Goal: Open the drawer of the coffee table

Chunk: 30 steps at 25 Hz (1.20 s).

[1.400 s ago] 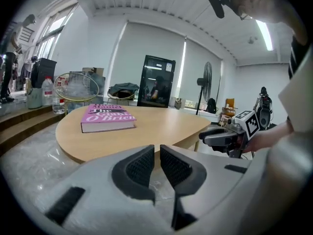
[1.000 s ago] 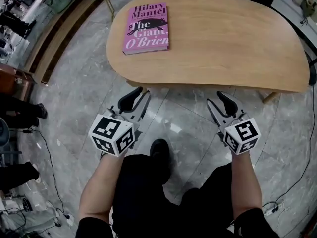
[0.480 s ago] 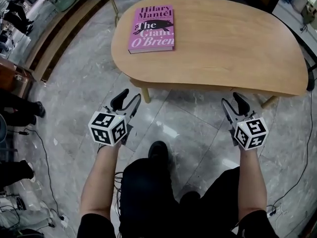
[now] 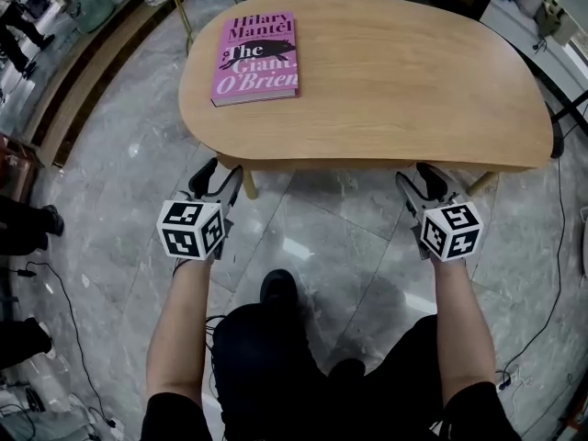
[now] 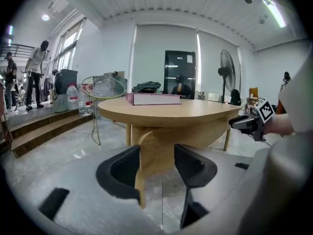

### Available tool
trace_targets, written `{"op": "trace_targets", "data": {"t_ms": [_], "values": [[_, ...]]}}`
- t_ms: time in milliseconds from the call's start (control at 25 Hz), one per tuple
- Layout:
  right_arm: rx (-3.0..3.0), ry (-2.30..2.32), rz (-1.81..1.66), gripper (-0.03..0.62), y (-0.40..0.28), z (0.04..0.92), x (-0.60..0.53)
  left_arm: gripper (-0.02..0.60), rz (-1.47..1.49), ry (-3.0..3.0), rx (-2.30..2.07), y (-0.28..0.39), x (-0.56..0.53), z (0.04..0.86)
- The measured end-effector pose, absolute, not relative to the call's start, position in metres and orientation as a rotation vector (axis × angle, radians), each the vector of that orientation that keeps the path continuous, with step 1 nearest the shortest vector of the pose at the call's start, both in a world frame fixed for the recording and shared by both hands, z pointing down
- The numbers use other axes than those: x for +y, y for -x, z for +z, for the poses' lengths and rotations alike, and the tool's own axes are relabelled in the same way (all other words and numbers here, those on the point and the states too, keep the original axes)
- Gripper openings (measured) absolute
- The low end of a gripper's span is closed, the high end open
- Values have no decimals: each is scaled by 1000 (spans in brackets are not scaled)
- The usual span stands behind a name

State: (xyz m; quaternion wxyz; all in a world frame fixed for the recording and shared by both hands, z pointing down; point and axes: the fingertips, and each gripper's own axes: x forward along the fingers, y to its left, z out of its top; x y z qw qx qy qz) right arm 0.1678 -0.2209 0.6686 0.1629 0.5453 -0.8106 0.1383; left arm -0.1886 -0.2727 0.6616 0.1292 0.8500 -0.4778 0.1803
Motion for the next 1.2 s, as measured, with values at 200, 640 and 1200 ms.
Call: {"op": "trace_targets", "data": {"t_ms": [200,640,1200], "values": [[-2277,-1597,429,221,-173,675,-228,232,525,-2465,-1388,189,-278,669],[-2253,-1614,397,202,-171,679,-232,228,530,-2483,-1377,186,-287,673],[-2284,-1602,403,170,-174,678,-229,190,473,-2451,-1354,189,-277,671]]}}
